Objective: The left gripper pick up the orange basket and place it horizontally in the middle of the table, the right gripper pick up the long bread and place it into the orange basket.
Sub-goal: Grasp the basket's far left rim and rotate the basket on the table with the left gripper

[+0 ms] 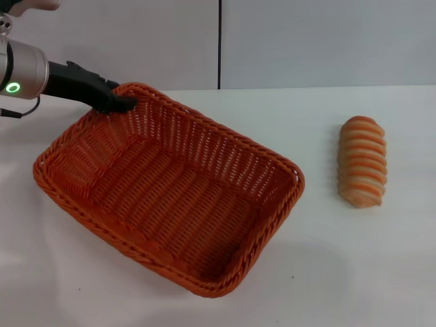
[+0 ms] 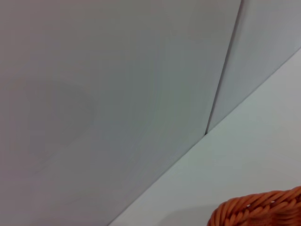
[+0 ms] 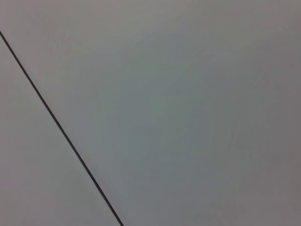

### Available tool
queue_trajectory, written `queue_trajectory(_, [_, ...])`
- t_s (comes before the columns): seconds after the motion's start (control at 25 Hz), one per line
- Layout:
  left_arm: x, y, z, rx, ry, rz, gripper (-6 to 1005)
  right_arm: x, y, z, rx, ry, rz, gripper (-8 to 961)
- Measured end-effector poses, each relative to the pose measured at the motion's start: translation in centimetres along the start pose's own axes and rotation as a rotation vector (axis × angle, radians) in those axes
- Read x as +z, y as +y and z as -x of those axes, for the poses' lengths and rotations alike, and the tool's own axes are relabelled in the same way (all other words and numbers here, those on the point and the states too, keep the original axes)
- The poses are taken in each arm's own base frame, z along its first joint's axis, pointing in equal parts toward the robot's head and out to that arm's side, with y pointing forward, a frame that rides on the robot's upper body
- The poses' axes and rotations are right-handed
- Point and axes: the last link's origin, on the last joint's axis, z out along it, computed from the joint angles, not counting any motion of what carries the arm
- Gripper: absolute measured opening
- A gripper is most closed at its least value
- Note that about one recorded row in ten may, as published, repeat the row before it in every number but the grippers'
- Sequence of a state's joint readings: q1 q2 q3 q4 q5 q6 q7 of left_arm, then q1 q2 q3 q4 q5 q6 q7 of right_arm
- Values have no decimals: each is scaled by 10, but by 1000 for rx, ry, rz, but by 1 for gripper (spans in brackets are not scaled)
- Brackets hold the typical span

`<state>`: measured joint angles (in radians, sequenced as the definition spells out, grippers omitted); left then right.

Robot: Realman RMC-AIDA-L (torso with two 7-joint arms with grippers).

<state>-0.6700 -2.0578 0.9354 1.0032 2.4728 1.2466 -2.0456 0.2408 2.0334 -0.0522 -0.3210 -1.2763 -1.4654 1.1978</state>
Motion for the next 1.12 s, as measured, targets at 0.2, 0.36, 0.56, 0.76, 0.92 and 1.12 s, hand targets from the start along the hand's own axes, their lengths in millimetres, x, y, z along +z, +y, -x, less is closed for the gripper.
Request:
queue_trajectory(0.2, [0, -1, 0, 3, 4, -9, 427, 0, -1, -1, 2, 4, -11, 50])
queue_trajectory(0.36, [0, 0, 0, 11, 0, -10, 350, -2, -2, -1, 2, 5, -15, 52])
queue_trajectory(0.56, [0, 1, 0, 11, -2, -10, 251, -3, -3, -1, 2, 3, -19, 54])
queue_trajectory(0.76, [0, 1, 0, 6, 6, -9, 211, -3, -2, -2, 3, 5, -18, 56])
queue_trajectory(0.92, [-2, -1, -1, 8, 23, -32, 210, -4, -2, -2, 2, 6, -19, 58])
queue_trajectory(1.12, [-5, 0, -3, -54, 62, -11, 209, -5, -4, -2, 2, 6, -26, 60])
